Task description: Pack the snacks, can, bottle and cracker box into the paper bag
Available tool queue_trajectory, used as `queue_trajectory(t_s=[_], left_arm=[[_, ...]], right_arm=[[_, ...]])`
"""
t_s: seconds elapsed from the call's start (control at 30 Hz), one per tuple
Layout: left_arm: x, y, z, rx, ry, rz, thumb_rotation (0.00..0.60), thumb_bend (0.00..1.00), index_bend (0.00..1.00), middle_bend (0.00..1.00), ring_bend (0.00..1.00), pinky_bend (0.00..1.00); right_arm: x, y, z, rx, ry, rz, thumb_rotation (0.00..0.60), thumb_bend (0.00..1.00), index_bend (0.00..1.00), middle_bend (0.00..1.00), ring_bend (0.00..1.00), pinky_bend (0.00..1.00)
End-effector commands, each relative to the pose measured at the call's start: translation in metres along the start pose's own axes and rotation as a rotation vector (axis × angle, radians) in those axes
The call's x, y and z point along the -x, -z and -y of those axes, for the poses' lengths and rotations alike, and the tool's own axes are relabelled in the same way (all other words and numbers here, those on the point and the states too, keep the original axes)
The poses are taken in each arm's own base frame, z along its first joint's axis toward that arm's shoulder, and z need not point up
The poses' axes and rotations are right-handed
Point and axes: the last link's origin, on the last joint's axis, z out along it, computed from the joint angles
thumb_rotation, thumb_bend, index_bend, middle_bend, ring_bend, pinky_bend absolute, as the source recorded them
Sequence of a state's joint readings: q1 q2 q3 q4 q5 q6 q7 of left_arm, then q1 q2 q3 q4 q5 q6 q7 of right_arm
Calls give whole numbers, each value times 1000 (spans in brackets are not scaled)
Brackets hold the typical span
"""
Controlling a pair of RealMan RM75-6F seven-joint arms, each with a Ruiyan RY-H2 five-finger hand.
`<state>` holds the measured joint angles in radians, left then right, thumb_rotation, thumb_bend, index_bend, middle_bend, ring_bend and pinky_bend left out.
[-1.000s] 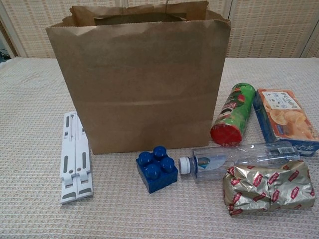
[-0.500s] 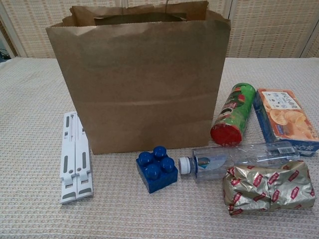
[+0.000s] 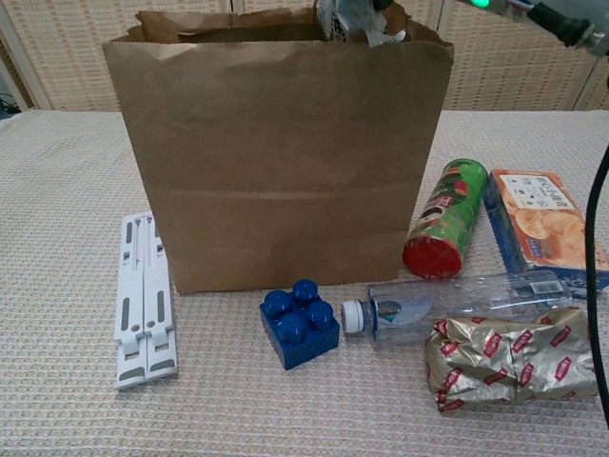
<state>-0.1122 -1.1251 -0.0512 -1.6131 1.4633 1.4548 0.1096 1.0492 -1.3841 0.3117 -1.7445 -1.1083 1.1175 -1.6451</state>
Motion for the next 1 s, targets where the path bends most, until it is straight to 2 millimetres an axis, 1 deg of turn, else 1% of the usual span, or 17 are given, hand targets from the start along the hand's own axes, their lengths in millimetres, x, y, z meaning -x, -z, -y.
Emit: queue_trajectory(t_s=[0.03,0.07,0.13,0.4,0.53,0.63,0.73,0.8,0.9,0.97,1.0], left_arm=[[0,0,0,0,-1,0,600,381,14,0,0,0],[0,0,0,0,-2,0,600,380,14,0,0,0],[0,0,0,-1,-5,-1,600,380,14,0,0,0],[1,1,-1,-5,-11,-4,600,381,14,0,0,0],[1,0,-1,-6,-12,-4,600,381,14,0,0,0],[1,0,-1,-7,-13,-4,600,380,14,0,0,0],[1,0,-1,-7,-13,-4,600,381,14,0,0,0],[1,0,-1,-6,-14,-4,600,380,14,0,0,0],[1,0,-1,-6,-16,-3,600,380,14,0,0,0],[1,0,-2,-6,-17,-4,600,380,14,0,0,0],[1,0,-2,-6,-18,-4,600,380,14,0,0,0]], right_arm=[[-7,2,-8,64,-29,-14,600,105,0,88,7,116],[-8,3,-10,73,-38,-18,600,90,0,59,0,96],[-8,6,-13,80,-43,-27,600,73,0,35,0,80],[3,23,-20,92,-30,-31,600,62,0,33,0,76],[6,31,-34,130,-39,-30,600,62,0,33,0,74],[9,43,-52,185,-115,-8,600,62,0,33,0,74],[16,65,-69,223,-201,28,600,62,0,33,0,74],[24,85,-77,229,-258,65,600,62,0,33,0,76],[42,118,-80,208,-322,132,600,62,0,34,0,93],[56,137,-77,185,-352,183,600,62,0,34,0,104],[66,149,-74,164,-368,222,600,62,0,34,0,106]])
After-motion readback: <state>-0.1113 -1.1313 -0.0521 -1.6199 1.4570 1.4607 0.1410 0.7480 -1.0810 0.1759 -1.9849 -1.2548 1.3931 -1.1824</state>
